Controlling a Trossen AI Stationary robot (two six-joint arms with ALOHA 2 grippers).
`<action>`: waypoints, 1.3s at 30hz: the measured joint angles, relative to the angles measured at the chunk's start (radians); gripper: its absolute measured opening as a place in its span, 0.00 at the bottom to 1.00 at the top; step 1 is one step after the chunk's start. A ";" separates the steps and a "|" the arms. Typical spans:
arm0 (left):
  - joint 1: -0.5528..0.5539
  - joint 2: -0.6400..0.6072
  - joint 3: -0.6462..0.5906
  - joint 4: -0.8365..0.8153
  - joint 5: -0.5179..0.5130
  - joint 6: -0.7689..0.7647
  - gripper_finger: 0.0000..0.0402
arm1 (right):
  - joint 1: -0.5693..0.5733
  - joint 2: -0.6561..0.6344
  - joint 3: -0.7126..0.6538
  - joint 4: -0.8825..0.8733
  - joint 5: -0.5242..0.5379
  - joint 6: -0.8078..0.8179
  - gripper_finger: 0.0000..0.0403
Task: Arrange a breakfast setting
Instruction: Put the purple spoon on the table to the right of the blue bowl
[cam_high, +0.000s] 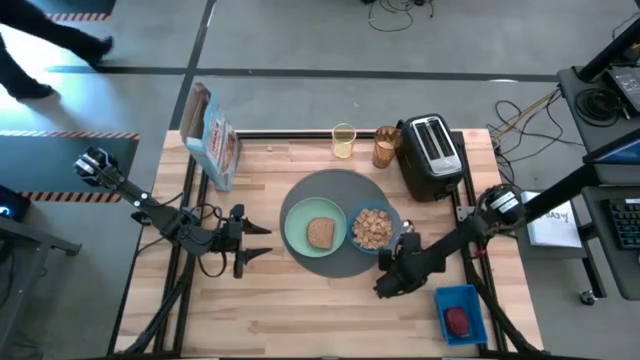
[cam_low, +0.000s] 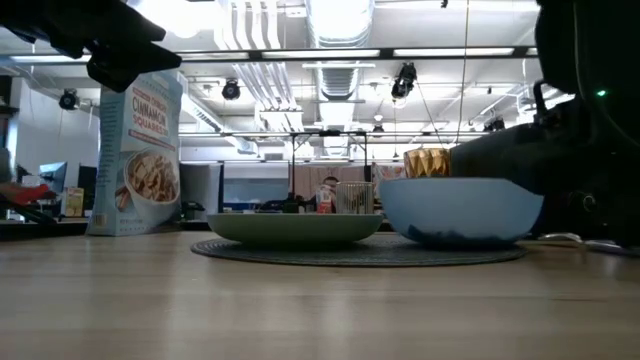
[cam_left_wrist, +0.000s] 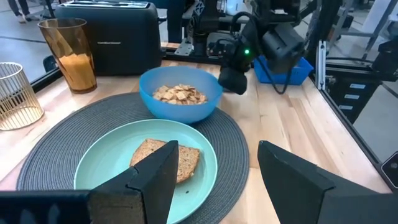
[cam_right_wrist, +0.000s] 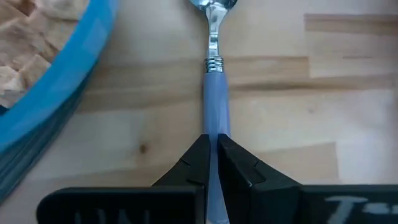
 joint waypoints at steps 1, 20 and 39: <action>0.000 0.000 0.000 -0.001 0.000 0.000 0.51 | -0.003 -0.001 -0.004 -0.004 0.000 0.000 0.04; 0.000 0.000 0.000 -0.002 0.000 -0.001 0.51 | -0.003 -0.032 0.108 -0.052 -0.015 -0.129 0.16; 0.000 0.000 0.000 -0.002 0.000 -0.005 0.51 | 0.110 -0.019 0.097 -0.050 -0.074 0.119 0.14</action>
